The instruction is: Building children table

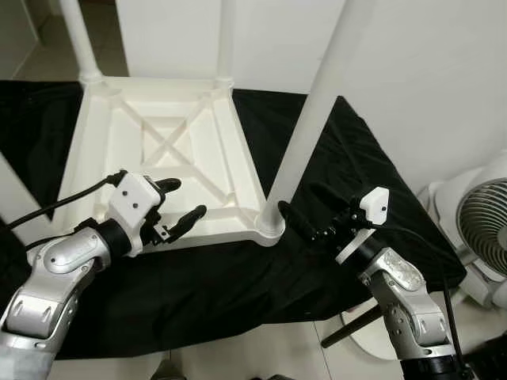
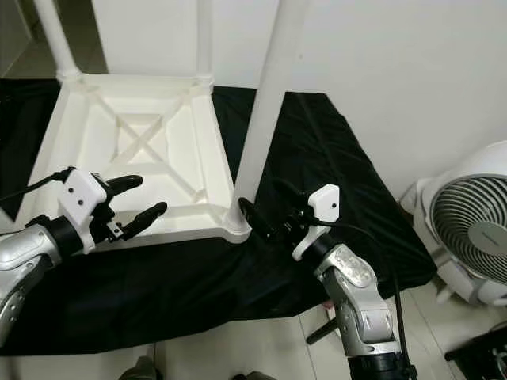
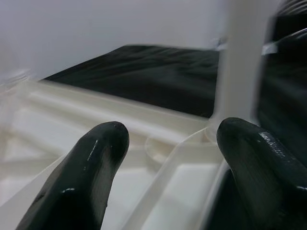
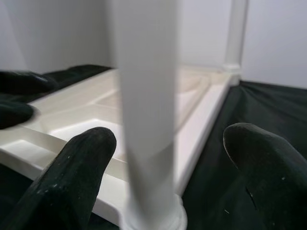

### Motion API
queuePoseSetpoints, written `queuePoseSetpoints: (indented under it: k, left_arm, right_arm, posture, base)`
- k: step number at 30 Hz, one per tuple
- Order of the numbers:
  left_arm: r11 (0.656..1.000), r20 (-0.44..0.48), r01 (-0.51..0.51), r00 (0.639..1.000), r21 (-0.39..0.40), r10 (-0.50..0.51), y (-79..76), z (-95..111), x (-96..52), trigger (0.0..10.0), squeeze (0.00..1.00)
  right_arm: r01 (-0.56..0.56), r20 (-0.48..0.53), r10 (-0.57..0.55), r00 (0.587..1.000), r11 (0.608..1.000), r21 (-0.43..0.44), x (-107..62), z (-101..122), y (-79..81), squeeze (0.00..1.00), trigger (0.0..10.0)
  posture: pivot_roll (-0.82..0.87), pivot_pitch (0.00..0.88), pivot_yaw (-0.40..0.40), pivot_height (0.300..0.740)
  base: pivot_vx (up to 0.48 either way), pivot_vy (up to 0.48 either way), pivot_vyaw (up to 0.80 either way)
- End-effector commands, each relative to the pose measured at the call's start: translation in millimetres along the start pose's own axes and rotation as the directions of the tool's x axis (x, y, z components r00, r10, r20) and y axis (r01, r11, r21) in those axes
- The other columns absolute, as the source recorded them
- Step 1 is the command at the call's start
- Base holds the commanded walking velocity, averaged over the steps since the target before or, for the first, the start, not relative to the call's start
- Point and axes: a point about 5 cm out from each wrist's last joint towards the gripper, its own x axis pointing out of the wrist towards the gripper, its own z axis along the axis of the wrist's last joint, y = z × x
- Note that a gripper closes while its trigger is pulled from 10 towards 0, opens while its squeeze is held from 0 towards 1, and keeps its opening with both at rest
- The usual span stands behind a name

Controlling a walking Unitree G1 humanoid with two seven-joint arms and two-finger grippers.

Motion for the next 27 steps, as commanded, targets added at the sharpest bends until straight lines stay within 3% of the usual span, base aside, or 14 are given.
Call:
queuePoseSetpoints:
  k: [1,5,10,12,18,19,27]
  left_arm:
    - [0.999,0.031,0.034,0.999,-0.033,-0.033,-5.4,7.2,-0.1,10.0,0.00]
    - [0.995,0.053,-0.041,0.998,-0.092,0.046,-2.5,5.8,1.6,10.0,0.00]
    - [0.980,0.032,-0.186,0.982,-0.067,0.189,-5.1,-3.4,2.5,10.0,0.00]
    - [0.951,0.000,-0.289,0.957,-0.108,0.290,-5.8,-6.6,2.2,10.0,0.00]
    - [0.905,-0.060,-0.409,0.912,-0.115,0.405,-1.8,-10.2,0.3,10.0,0.00]
    - [0.868,-0.075,-0.481,0.877,-0.121,0.475,5.5,-11.3,-1.3,10.0,0.00]
    - [0.822,-0.081,-0.554,0.832,-0.134,0.548,11.8,-20.2,2.3,10.0,0.00]
  right_arm:
    - [0.014,-0.013,-0.015,1.000,0.999,-0.030,0.0,-0.5,-4.4,0.00,10.0]
    - [0.073,-0.008,-0.074,0.997,0.997,-0.037,2.2,-2.4,-7.5,0.00,10.0]
    - [0.156,-0.005,-0.156,0.988,0.987,-0.049,-1.0,-7.5,-8.5,0.00,10.0]
    - [0.174,-0.013,-0.175,0.985,0.984,-0.039,-3.5,-11.6,-5.5,0.00,10.0]
    - [0.141,-0.035,-0.142,0.989,0.989,-0.044,-6.3,-18.3,0.8,0.00,10.0]
    - [0.114,-0.048,-0.116,0.992,0.992,-0.057,-7.6,-22.6,2.7,0.00,10.0]
    - [0.136,-0.041,-0.138,0.990,0.990,-0.050,-5.1,-25.3,-0.4,0.00,10.0]
  posture:
    - [0.13,0.093,-0.103,0.740]
    - [0.13,0.095,-0.092,0.740]
    - [0.14,0.095,-0.075,0.740]
    - [0.15,0.094,-0.047,0.740]
    - [0.15,0.090,-0.003,0.740]
    - [0.15,0.088,0.022,0.740]
    - [0.13,0.085,-0.025,0.740]
  base:
    - [0.000,0.000,0.00]
    - [0.000,0.000,0.00]
    - [0.000,0.000,0.00]
    - [0.000,0.000,0.00]
    - [0.000,0.000,0.00]
    - [0.000,0.000,0.00]
    - [0.000,0.000,0.00]
